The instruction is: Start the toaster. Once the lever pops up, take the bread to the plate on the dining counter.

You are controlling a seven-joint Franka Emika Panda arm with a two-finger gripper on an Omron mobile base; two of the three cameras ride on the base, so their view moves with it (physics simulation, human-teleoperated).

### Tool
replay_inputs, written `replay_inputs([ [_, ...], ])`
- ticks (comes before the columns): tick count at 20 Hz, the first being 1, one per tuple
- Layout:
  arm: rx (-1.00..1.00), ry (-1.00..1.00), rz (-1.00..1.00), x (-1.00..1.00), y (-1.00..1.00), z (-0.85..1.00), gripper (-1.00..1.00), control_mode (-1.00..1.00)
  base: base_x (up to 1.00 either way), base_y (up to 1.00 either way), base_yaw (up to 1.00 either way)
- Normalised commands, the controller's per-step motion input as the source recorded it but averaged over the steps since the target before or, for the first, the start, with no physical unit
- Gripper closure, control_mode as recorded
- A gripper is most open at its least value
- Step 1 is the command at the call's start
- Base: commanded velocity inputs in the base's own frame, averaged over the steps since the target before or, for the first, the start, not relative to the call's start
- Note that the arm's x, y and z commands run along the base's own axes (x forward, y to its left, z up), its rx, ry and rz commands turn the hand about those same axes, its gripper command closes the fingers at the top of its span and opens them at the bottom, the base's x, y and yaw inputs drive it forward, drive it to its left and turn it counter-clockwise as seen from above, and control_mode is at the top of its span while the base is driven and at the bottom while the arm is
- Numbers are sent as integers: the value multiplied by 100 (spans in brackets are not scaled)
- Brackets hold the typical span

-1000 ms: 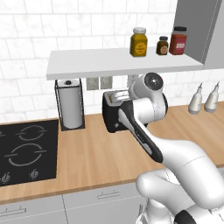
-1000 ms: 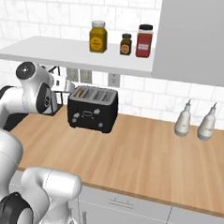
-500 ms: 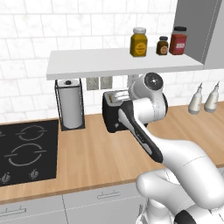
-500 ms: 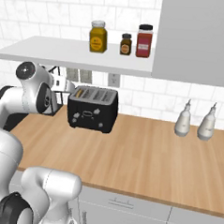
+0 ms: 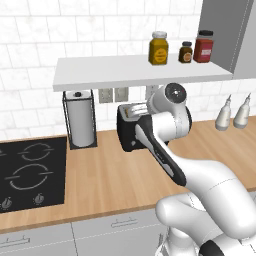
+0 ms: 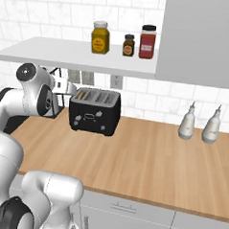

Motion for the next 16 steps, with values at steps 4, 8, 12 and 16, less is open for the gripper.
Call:
replay_inputs([
  [4, 0, 0, 0, 0, 0, 0, -100, -100, 0, 0, 0],
  [8, 0, 0, 0, 0, 0, 0, -100, -100, 0, 0, 0],
  [12, 0, 0, 0, 0, 0, 0, -100, -100, 0, 0, 0],
  [16, 0, 0, 0, 0, 0, 0, -100, -100, 0, 0, 0],
])
